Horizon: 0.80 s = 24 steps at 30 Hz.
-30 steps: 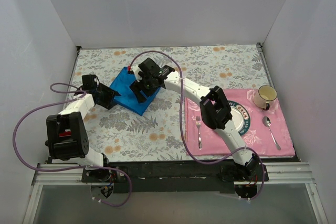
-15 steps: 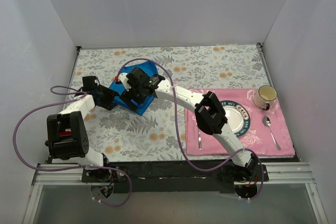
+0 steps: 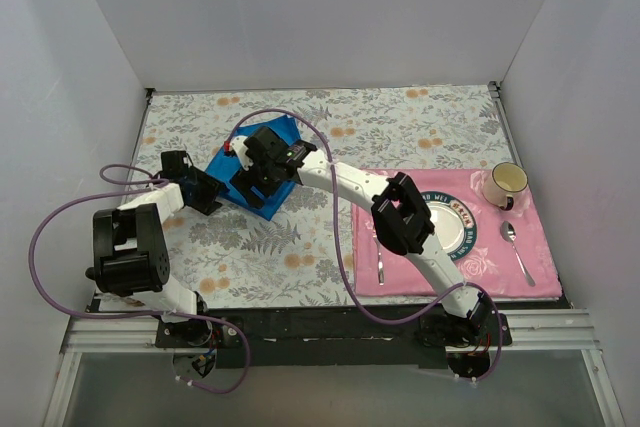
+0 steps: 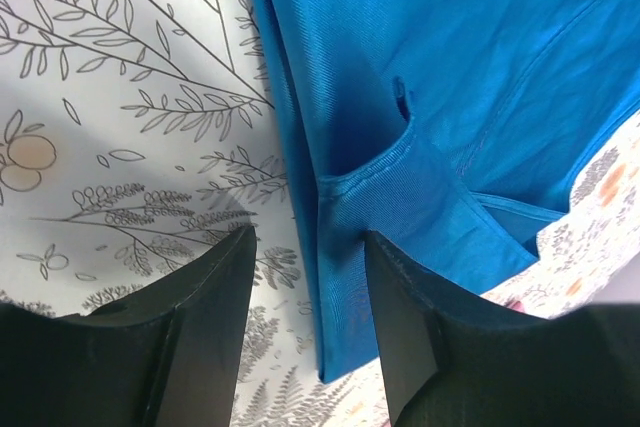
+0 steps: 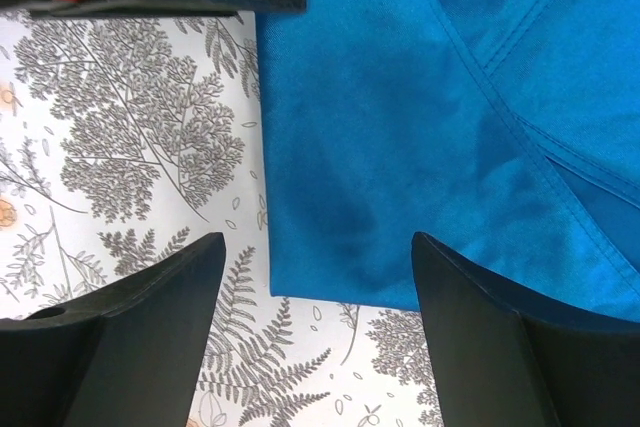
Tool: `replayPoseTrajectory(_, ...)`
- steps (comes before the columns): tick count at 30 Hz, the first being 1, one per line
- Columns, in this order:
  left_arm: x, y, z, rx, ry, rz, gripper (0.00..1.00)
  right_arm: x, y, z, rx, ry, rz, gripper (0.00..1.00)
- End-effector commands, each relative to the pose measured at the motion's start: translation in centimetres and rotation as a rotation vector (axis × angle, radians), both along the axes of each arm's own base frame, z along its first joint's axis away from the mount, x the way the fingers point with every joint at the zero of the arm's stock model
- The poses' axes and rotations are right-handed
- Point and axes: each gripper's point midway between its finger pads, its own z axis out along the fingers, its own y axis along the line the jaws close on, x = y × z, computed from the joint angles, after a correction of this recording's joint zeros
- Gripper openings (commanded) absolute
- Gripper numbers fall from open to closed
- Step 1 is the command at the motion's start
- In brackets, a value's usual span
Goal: Fold the napkin, place the utensils inside, and roll it up
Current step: Roll the napkin with the utensil
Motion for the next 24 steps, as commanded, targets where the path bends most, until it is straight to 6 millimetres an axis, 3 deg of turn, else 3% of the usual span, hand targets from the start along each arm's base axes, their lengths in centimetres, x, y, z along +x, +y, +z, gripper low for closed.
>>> replayPoseTrajectory(1,0.8,0.9,-0.1,0.057,-0.062,-0.017,0.46,-0.1,1.4,3.0,0.1,-0.008,0.004,0.81)
replayPoseTrajectory(5,0.9,1.0,-1.0,0.06,-0.045,-0.017,0.46,-0.5,2.2,1.5,0.132,0.014,0.041,0.8)
replayPoseTrajectory(14,0.7,1.1,-1.4,0.065,-0.022,-0.011,0.46,0.8,2.9,-1.7,0.08,-0.086,0.055,0.85)
replayPoseTrajectory(21,0.4,1.2,-1.5,0.06,0.003,0.004,0.46,-0.1,3.8,-2.6,0.038,-0.152,0.088,0.84)
replayPoseTrajectory(24,0.4,1.2,-1.4,0.056,0.003,0.009,0.46,-0.4,4.2,-2.8,0.05,-0.142,0.079,0.78)
